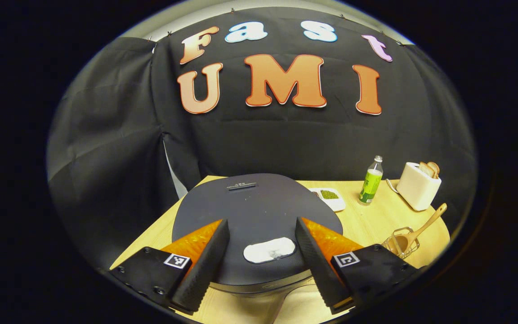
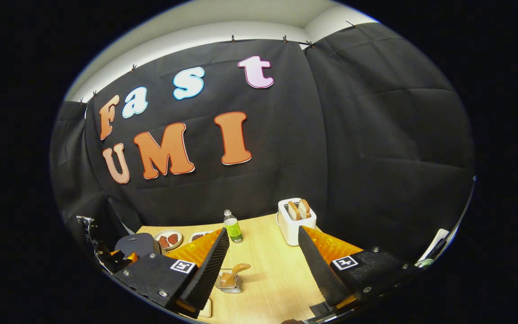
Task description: Close the left gripper, press the button to open the rice cooker; take a wooden spoon from the chopstick holder with the right hand, scoop a spoonful of rice and pour it into the rice cooker, then put the wooden spoon back into the chopstick holder.
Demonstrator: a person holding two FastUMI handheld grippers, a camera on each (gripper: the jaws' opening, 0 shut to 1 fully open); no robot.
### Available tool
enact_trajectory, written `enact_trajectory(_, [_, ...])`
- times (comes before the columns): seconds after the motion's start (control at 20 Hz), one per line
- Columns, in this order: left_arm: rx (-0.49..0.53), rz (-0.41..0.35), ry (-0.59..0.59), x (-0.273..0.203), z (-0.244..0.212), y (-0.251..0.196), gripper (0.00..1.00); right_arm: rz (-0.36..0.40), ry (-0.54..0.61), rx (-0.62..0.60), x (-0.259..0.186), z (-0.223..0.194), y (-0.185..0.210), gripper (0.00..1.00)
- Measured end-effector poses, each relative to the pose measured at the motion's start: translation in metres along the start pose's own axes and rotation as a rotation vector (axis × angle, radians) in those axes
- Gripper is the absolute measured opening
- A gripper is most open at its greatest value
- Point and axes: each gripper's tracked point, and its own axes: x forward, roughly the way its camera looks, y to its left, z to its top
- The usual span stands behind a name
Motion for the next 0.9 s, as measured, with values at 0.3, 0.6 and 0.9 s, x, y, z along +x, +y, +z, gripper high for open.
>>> enact_trajectory(0.3, [-0.003, -0.002, 0.035, 0.004, -0.010, -0.001, 1.00, -0.001, 0.007, -0.002, 0.002, -0.007, -0.003, 0.95])
enact_trajectory(0.6, [0.000, -0.004, 0.022, 0.002, -0.011, 0.000, 0.98, 0.013, 0.024, -0.022, 0.001, -0.015, 0.004, 0.95])
enact_trajectory(0.9, [-0.008, 0.012, 0.111, 0.011, 0.000, 0.006, 0.94, 0.021, 0.009, -0.043, -0.002, -0.008, 0.006, 0.95])
